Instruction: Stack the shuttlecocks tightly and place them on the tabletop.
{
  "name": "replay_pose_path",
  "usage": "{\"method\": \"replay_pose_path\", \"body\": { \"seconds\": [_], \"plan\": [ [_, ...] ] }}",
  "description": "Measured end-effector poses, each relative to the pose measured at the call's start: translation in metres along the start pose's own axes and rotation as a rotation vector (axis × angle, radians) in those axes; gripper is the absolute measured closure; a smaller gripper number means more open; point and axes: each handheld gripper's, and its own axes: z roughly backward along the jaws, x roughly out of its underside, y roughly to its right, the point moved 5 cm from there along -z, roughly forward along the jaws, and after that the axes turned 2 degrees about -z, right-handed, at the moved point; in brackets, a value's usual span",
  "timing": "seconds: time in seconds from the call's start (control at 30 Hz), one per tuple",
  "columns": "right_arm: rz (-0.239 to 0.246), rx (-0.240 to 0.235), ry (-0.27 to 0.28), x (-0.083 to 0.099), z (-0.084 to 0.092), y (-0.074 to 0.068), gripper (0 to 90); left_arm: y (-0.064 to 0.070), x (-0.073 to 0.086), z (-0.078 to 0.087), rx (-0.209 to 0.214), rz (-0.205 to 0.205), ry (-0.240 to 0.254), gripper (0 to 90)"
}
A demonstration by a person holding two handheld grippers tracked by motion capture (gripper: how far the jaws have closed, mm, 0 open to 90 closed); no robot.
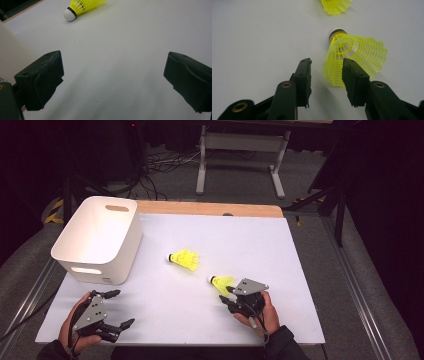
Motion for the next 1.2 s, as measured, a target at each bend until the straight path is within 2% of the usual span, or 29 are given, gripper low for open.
{"method": "replay_pose_path", "body": {
  "seconds": [0.07,0.2,0.67,0.97,1.2],
  "plan": [
    [-0.004,0.006,-0.008,-0.001,-0.005,0.000,66.2,0.000,0.000,0.000,-0.001,0.002,-0.001,3.4],
    [-0.002,0.016,-0.009,-0.003,-0.010,0.001,69.6,-0.001,0.001,0.000,-0.002,0.006,0.002,3.4],
    [0.015,0.029,0.005,-0.007,-0.014,0.001,88.7,-0.002,0.002,-0.001,-0.003,-0.001,-0.010,3.4],
    [0.023,0.030,0.015,-0.008,-0.012,0.004,90.0,-0.001,0.002,-0.001,-0.002,-0.003,-0.011,3.5],
    [0.008,0.023,0.031,-0.009,-0.010,0.010,90.0,-0.001,0.002,-0.002,-0.004,-0.006,-0.014,3.5]
  ]
}}
